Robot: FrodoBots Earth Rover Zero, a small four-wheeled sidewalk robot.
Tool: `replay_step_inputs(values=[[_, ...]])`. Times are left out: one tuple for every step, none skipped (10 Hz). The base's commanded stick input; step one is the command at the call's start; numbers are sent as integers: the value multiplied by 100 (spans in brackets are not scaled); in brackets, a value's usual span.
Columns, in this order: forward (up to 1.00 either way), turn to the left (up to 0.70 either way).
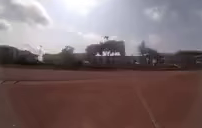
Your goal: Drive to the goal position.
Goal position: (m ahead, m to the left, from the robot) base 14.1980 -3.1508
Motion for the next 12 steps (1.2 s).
replay_step_inputs(values=[[70, 0], [70, 0], [70, 0], [70, 0], [70, 0], [70, 0], [70, 0], [70, 0], [70, 0], [70, 0], [70, 0], [70, 0]])
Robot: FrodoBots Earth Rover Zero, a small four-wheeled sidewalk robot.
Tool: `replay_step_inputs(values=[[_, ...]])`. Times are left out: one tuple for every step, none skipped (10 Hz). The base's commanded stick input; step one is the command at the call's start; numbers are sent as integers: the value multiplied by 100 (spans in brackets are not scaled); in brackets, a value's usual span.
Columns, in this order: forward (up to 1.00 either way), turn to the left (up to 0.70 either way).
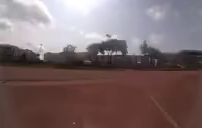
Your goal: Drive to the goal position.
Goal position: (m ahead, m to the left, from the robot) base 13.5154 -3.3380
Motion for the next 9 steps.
replay_step_inputs(values=[[70, 0], [70, 0], [70, 0], [70, 0], [70, 0], [70, 0], [70, 0], [70, 0], [70, 0]])
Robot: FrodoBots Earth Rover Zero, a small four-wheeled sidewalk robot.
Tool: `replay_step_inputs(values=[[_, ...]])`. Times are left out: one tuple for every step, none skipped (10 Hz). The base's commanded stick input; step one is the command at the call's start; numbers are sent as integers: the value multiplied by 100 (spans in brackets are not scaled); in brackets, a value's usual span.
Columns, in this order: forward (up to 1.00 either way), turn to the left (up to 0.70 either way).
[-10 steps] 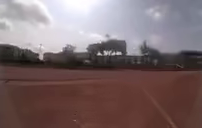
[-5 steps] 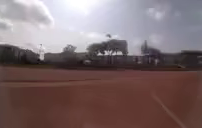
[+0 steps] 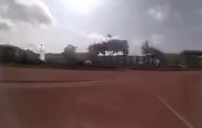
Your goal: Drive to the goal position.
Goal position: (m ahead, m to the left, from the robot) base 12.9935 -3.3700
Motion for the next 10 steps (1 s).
replay_step_inputs(values=[[70, 0], [70, 0], [70, 0], [70, 0], [70, 0], [70, 0], [70, 0], [70, 0], [70, 0], [70, 0]])
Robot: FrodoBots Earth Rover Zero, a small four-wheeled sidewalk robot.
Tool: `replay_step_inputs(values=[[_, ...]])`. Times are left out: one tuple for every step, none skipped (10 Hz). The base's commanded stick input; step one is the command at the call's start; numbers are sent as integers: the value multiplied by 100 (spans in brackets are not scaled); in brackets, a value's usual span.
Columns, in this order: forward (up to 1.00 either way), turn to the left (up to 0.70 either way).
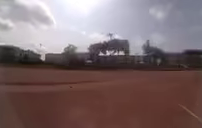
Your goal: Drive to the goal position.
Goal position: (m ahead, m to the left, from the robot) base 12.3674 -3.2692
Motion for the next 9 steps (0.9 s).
replay_step_inputs(values=[[70, 0], [70, 0], [70, 0], [70, 0], [70, 0], [70, 0], [70, 0], [70, 0], [70, -3]])
